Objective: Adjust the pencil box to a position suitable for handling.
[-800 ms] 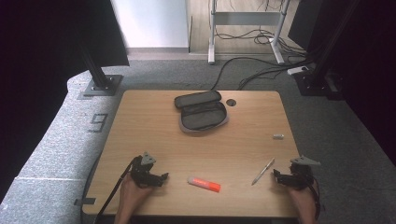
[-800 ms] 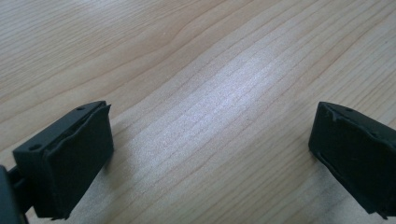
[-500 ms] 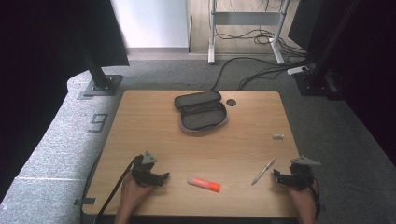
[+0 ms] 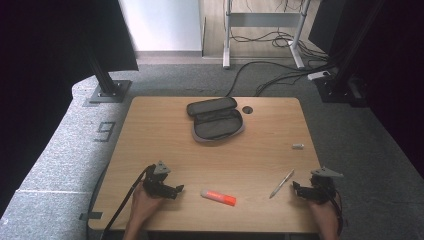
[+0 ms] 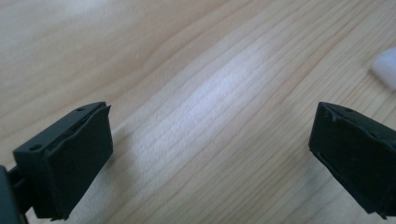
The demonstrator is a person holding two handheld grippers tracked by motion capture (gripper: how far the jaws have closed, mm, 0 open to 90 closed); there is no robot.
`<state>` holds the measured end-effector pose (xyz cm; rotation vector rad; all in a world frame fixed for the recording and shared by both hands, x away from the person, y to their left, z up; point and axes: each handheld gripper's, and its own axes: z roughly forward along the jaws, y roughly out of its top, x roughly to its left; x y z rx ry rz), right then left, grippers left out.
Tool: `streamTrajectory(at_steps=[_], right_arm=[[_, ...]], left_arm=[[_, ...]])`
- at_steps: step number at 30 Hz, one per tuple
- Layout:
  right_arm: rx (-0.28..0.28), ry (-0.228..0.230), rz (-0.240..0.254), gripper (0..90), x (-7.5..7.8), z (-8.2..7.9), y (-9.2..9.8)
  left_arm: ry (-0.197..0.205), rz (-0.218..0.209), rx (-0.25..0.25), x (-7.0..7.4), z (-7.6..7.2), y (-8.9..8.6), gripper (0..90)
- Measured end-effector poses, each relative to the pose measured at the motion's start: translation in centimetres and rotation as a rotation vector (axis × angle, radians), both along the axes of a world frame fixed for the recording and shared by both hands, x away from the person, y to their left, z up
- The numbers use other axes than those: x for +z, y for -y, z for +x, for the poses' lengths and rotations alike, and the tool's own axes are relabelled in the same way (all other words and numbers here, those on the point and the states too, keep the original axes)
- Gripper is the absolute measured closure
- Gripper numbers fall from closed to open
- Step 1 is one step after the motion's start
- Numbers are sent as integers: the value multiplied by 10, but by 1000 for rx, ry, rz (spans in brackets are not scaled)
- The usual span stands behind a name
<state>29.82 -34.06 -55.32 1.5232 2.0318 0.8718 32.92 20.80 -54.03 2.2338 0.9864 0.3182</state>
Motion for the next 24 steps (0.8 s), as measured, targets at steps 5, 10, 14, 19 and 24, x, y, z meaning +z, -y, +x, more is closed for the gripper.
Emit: streamTrajectory(at_steps=[5,10,14,19,24], right_arm=[[0,0,0,127,0,0,0],[1,1,0,128,0,0,0],[1,0,0,129,0,0,0],[1,1,0,129,0,0,0],[1,0,0,129,0,0,0]], left_arm=[[7,-31,-4,9,4,1,1],[13,-37,0,14,10,2,11],[22,-30,-6,16,16,6,11],[29,-6,-10,20,24,12,10],[25,-11,-13,25,34,14,11]])
